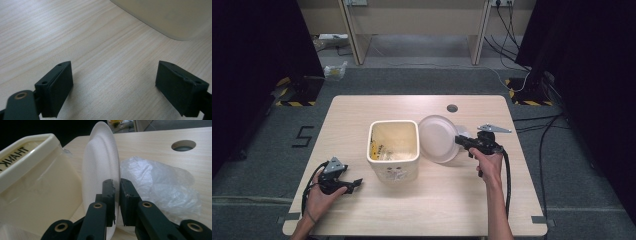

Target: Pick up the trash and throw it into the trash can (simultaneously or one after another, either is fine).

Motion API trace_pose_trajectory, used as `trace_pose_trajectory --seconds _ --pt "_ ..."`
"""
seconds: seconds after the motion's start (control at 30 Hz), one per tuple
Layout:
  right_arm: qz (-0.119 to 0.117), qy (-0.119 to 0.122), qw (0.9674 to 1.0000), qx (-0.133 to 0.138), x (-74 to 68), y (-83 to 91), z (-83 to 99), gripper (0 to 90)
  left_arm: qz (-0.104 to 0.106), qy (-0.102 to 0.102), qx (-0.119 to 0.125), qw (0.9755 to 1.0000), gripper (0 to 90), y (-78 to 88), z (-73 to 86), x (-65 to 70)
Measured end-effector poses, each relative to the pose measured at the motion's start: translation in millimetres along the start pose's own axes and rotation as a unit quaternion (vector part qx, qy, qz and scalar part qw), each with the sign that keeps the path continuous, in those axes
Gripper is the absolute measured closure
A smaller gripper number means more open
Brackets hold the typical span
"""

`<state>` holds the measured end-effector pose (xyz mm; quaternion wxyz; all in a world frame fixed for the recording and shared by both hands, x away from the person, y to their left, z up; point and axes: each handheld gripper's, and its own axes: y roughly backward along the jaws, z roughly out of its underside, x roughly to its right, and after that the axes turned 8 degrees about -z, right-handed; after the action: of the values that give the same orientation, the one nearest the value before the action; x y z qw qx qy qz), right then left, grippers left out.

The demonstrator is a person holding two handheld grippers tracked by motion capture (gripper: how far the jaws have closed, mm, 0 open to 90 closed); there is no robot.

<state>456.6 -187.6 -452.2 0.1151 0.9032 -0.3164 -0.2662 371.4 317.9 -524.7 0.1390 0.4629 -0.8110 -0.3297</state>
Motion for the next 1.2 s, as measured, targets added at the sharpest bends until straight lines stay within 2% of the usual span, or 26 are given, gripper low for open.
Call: trace_pose_trajectory --seconds 0.07,0.23,0.33,0.37,0.53,0.63,0.67,0.73,0.8,0.83,0.87,0.93,1.07,1.1,1.2 --pt "-0.021 0.0 0.9998 0.008 -4.5 1.0 -1.3 87.9 0.0 0.0 0.0 1.0 13.6 0.0 0.0 0.0" --pt "-0.016 0.013 0.9998 0.002 -8.7 3.0 -2.6 88.4 0.0 0.0 0.0 1.0 13.7 0.1 0.1 0.1" --pt "-0.024 0.013 0.9996 0.006 -8.7 5.3 -2.9 88.6 0.0 0.0 0.0 1.0 13.7 0.1 0.1 0.0" --pt "-0.031 0.013 0.9994 0.012 -10.4 7.7 -4.2 88.7 0.0 0.0 0.0 1.0 13.7 0.1 0.1 0.0" --pt "-0.033 0.013 0.9991 0.024 -12.2 14.4 -6.0 88.7 0.0 0.0 0.0 1.0 13.7 0.1 0.1 0.0" --pt "-0.038 0.011 0.9985 0.038 -12.0 21.6 -7.7 88.6 0.0 0.0 0.0 1.0 13.7 0.1 0.1 0.0" --pt "-0.046 0.005 0.9974 0.055 -12.7 28.2 -9.9 88.6 0.0 0.0 0.0 1.0 13.7 0.1 0.1 0.0" --pt "-0.045 0.008 0.9973 0.058 -13.1 30.5 -11.2 88.7 0.0 0.0 0.0 1.0 13.7 0.1 0.1 0.0" --pt "-0.042 0.017 0.9967 0.067 -16.3 39.3 -19.3 88.6 0.001 0.0 0.0 1.0 13.7 0.2 0.1 0.0" --pt "-0.042 0.017 0.9967 0.067 -16.3 39.3 -19.3 88.6 0.001 0.0 0.0 1.0 13.7 0.2 0.1 0.0" --pt "-0.051 0.014 0.9953 0.081 -18.3 44.3 -25.7 88.7 0.0 0.001 0.001 1.0 13.7 0.0 0.1 0.2" --pt "-0.05 0.018 0.995 0.085 -20.5 48.7 -32.2 88.6 0.0 0.001 0.001 1.0 13.7 0.0 0.1 0.2" --pt "-0.054 0.018 0.9939 0.095 -23.0 52.9 -39.6 88.6 0.0 0.001 0.001 1.0 13.7 0.0 0.1 0.2" --pt "-0.064 0.013 0.9923 0.106 -24.5 55.5 -43.2 88.6 0.0 0.001 0.001 1.0 13.7 0.1 0.1 0.2" --pt "-0.063 0.018 0.992 0.108 -26.4 57.9 -45.7 88.6 0.0 0.001 0.001 1.0 13.7 0.0 0.1 0.2"
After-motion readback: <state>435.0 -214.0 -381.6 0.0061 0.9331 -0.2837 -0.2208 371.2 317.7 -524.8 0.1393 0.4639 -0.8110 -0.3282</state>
